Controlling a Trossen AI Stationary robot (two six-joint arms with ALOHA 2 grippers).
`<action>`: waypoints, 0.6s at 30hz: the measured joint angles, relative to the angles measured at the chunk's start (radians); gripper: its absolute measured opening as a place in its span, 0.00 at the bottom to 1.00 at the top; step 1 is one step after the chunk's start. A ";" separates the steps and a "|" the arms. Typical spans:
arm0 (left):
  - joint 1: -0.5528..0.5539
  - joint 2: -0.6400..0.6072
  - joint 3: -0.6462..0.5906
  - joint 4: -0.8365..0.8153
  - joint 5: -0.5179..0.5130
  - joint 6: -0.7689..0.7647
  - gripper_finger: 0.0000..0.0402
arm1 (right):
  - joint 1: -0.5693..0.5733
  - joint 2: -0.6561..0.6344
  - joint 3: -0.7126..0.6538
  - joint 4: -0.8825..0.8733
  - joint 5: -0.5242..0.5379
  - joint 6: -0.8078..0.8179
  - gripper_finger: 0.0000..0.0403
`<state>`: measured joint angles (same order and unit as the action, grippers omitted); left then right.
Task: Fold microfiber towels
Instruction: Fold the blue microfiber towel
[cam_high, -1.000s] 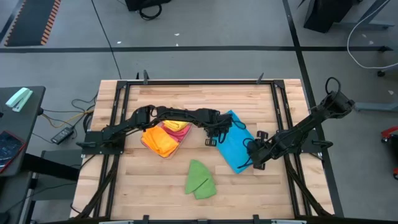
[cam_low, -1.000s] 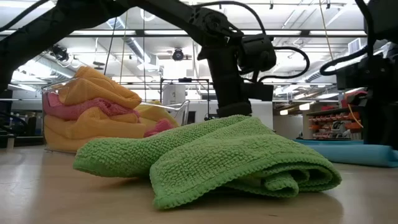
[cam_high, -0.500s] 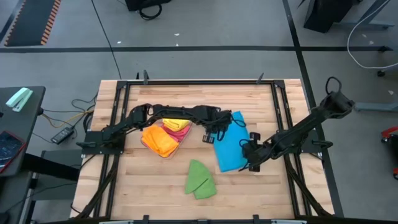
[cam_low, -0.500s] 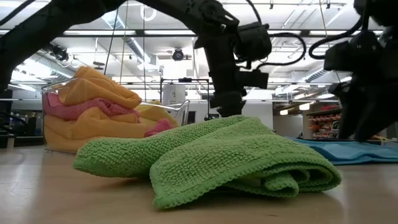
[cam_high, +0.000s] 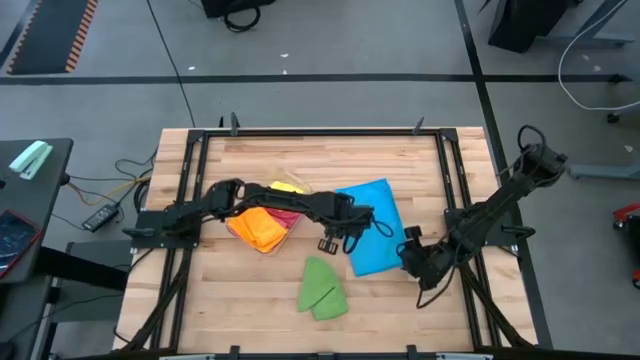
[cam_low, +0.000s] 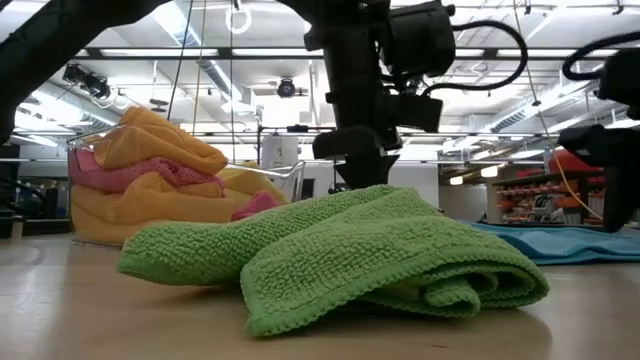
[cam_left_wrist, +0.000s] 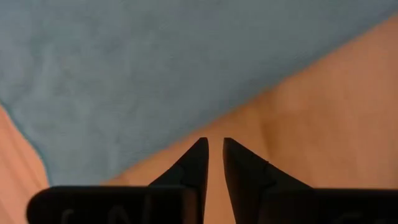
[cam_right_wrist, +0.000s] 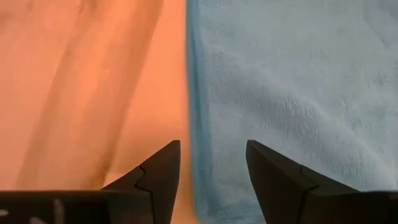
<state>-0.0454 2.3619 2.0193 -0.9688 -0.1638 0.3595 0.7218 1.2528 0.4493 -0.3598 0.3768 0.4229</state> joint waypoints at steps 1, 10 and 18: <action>-0.005 0.000 0.000 0.001 0.000 -0.006 0.14 | 0.006 -0.001 -0.011 0.002 0.008 0.002 0.48; -0.048 0.000 0.001 -0.028 0.000 -0.039 0.14 | 0.001 0.040 -0.060 0.048 0.008 0.026 0.40; -0.064 0.000 0.002 -0.027 0.000 -0.047 0.13 | -0.016 0.048 -0.060 0.069 -0.053 0.019 0.14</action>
<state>-0.1096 2.3619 2.0216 -0.9962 -0.1640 0.3126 0.7061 1.3005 0.3890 -0.2904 0.3239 0.4419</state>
